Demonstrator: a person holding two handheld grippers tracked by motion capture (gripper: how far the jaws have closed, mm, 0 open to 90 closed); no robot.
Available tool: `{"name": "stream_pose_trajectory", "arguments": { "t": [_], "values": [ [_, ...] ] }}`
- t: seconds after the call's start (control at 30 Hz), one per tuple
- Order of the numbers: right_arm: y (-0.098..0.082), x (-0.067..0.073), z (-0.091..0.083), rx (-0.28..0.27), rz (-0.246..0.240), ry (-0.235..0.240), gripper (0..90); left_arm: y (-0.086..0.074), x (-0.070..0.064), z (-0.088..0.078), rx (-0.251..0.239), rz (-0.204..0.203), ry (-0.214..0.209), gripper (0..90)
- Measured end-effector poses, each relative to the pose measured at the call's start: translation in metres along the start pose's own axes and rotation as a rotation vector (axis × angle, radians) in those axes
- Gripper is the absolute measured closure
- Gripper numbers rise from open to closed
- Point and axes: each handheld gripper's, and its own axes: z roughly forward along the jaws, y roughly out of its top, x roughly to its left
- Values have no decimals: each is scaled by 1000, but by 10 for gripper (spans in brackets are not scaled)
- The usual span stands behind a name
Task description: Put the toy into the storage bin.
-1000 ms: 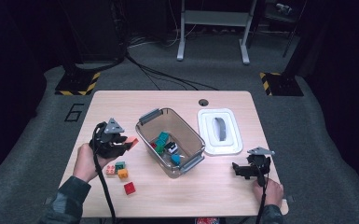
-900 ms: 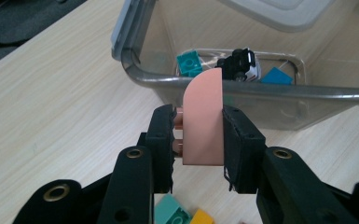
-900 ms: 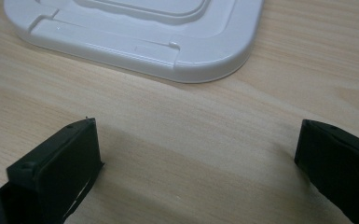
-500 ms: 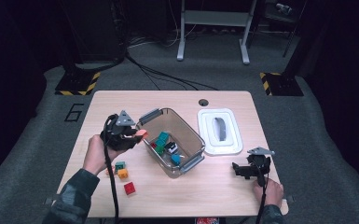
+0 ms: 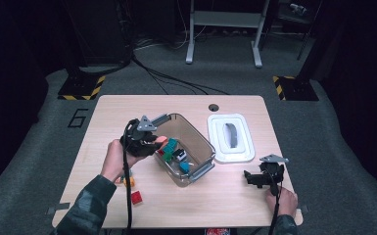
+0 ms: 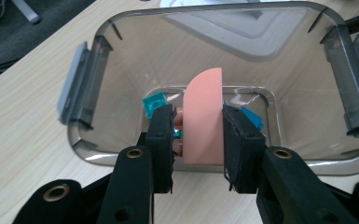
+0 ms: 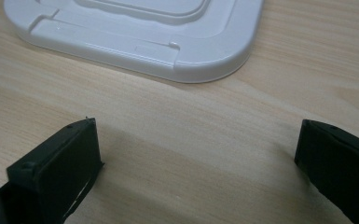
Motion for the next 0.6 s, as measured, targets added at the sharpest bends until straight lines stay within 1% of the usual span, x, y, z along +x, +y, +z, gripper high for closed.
{"name": "stream_pose_trajectory", "arguments": {
  "t": [0.07, 0.13, 0.17, 0.27, 0.37, 0.47, 0.6],
  "values": [
    [0, 0, 0, -1, 4, 0, 0, 1, -1, 4, -2, -6, -12, 668],
    [0, 1, 0, -2, 9, 3, 0, 1, -3, 9, -1, -2, -18, 667],
    [0, 0, 0, -1, 2, 2, 0, 1, -4, 11, 2, -8, -26, 668],
    [0, 1, 0, -2, 10, 3, 0, 0, -7, 16, 20, -2, -44, 668],
    [0, 0, 0, 0, 4, 3, 0, -1, -10, 21, 39, 0, -55, 668],
    [0, 0, 0, -1, 6, 1, 0, -3, -10, 25, 59, -6, -65, 667],
    [0, 0, 0, -1, 4, 0, 0, -5, -10, 27, 72, -16, -73, 667]
  ]
}}
